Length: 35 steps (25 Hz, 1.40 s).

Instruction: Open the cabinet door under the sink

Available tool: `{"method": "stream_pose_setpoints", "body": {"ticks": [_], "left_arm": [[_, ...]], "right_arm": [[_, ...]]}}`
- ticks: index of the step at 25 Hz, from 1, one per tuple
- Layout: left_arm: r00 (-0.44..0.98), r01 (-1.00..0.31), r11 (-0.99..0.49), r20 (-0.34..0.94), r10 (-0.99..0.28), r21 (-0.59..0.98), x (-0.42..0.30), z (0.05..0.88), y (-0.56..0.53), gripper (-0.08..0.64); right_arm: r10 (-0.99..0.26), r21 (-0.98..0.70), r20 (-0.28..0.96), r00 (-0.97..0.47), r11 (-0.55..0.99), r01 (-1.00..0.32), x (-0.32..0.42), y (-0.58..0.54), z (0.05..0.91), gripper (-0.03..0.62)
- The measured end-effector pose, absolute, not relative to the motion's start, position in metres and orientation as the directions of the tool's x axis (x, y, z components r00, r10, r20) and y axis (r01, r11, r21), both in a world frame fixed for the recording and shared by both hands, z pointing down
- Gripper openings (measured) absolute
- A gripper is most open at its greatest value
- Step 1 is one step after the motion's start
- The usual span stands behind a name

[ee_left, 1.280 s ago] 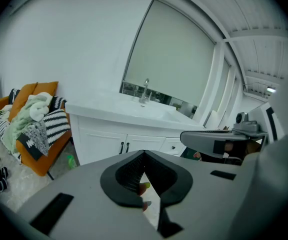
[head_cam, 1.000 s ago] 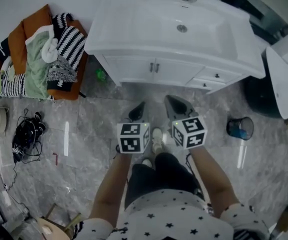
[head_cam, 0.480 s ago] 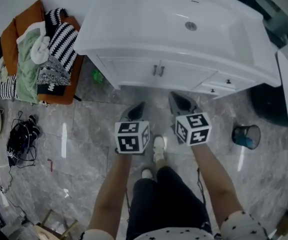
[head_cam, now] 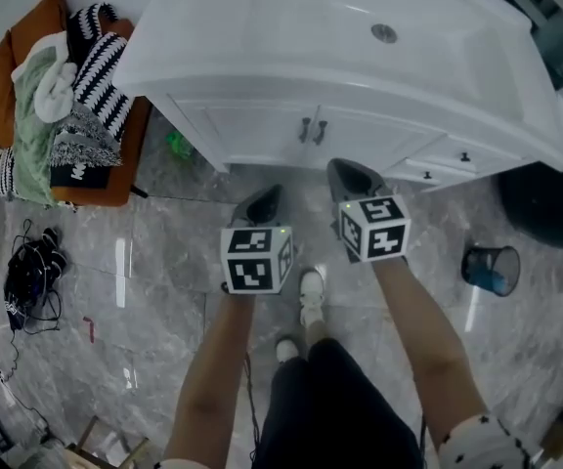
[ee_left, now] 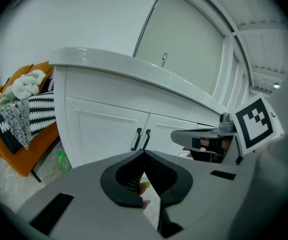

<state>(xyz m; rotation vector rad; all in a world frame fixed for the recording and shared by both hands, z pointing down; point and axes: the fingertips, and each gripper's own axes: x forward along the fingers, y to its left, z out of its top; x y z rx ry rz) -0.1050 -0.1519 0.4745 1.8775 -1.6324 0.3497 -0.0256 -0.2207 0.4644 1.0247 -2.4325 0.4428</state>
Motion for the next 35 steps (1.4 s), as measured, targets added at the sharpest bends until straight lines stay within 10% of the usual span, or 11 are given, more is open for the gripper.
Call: {"method": "stream_pose_setpoints", "body": {"ticks": [35], "left_arm": [[0.155, -0.971, -0.004, 0.615, -0.773, 0.24, -0.135, 0.555, -0.199, 0.005]], "right_arm": [[-0.615, -0.074, 0.596, -0.517, 0.599, -0.798, -0.055, -0.314, 0.568, 0.107]]}}
